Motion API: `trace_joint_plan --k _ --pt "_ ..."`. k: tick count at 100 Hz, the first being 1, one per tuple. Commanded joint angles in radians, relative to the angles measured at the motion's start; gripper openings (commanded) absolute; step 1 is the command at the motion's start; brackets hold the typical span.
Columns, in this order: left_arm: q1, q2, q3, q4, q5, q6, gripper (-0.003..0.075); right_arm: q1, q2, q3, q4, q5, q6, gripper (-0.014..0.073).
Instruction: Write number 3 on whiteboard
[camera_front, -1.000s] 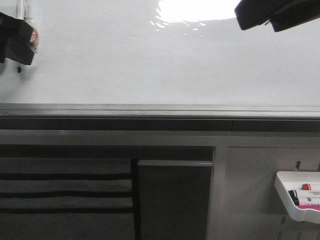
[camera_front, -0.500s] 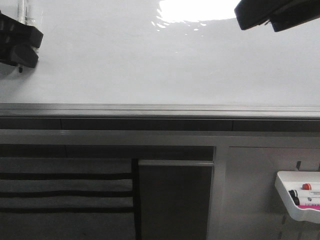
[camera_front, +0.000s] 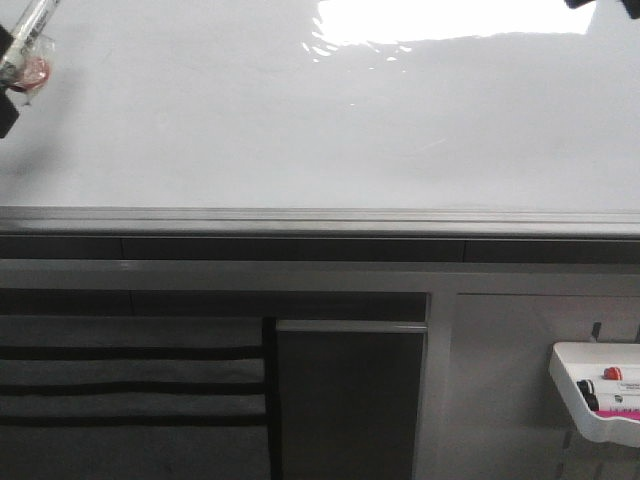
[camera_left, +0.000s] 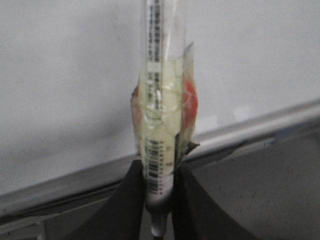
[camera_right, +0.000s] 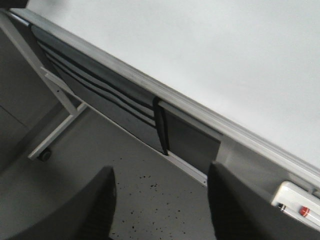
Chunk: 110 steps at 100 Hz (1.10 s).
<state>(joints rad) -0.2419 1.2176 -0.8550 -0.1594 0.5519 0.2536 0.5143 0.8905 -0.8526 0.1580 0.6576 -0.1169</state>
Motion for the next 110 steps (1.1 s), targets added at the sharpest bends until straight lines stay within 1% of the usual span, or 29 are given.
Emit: trace_joint_plan --k 1,3,10,12,15,17,18,20,24,30,33,40,47,59,68,73,84,99,110 --pt "-0.015 -0.078 -0.033 -0.06 0.105 0.114 -0.002 -0.021 -0.01 -0.034 -0.01 -0.037 -0.009 0.0365" --pt "-0.018 -0.085 -0.033 -0.073 0.124 0.135 -0.002 -0.021 -0.007 -0.034 -0.01 -0.035 -0.009 0.0365" --pt "-0.038 -0.112 -0.033 -0.167 0.22 0.272 -0.002 -0.011 0.011 -0.034 0.007 -0.021 -0.009 0.0365" --pt "-0.048 -0.121 -0.033 -0.206 0.258 0.333 -0.002 -0.005 0.02 -0.036 0.019 -0.012 -0.013 0.0365" --pt "-0.057 -0.124 -0.033 -0.236 0.288 0.388 -0.002 0.0 0.029 -0.038 0.027 0.001 -0.021 0.0365" --pt "-0.072 -0.129 -0.033 -0.275 0.327 0.464 -0.002 0.008 0.042 -0.042 0.041 0.025 -0.041 0.0365" --pt "-0.072 -0.129 -0.033 -0.275 0.327 0.464 -0.002 0.009 0.046 -0.044 0.041 0.033 -0.041 0.0365" --pt "-0.087 -0.13 -0.033 -0.309 0.361 0.531 -0.002 0.014 0.057 -0.051 0.063 0.052 -0.066 0.0365" --pt "-0.111 -0.132 -0.033 -0.355 0.399 0.601 -0.002 0.024 0.081 -0.062 0.107 0.093 -0.117 0.0365" --pt "-0.146 -0.132 -0.033 -0.401 0.422 0.656 -0.002 0.038 0.114 -0.085 0.178 0.141 -0.204 0.0365" --pt "-0.171 -0.132 -0.033 -0.414 0.423 0.681 -0.002 0.045 0.135 -0.098 0.228 0.171 -0.27 0.0365" --pt "-0.221 -0.132 -0.033 -0.418 0.423 0.725 -0.002 0.063 0.175 -0.13 0.317 0.207 -0.393 0.0365" --pt "-0.269 -0.132 -0.033 -0.418 0.423 0.775 -0.002 0.086 0.212 -0.162 0.367 0.232 -0.515 0.0365" --pt "-0.333 -0.132 -0.033 -0.418 0.393 0.81 -0.002 0.144 0.275 -0.226 0.374 0.251 -0.622 0.0365" --pt "-0.359 -0.132 -0.033 -0.418 0.373 0.835 -0.002 0.197 0.323 -0.279 0.374 0.253 -0.693 0.0365" --pt "-0.364 -0.132 -0.033 -0.418 0.371 0.847 -0.002 0.222 0.35 -0.308 0.374 0.25 -0.716 0.0365" --pt "-0.364 -0.132 -0.033 -0.401 0.371 0.847 -0.002 0.252 0.407 -0.376 0.368 0.254 -0.716 0.0365" --pt "-0.364 -0.132 -0.033 -0.379 0.36 0.849 -0.002 0.265 0.474 -0.442 0.368 0.257 -0.716 0.0365" --pt "-0.364 -0.132 -0.033 -0.379 0.352 0.849 -0.002 0.265 0.495 -0.453 0.368 0.261 -0.716 0.0365"
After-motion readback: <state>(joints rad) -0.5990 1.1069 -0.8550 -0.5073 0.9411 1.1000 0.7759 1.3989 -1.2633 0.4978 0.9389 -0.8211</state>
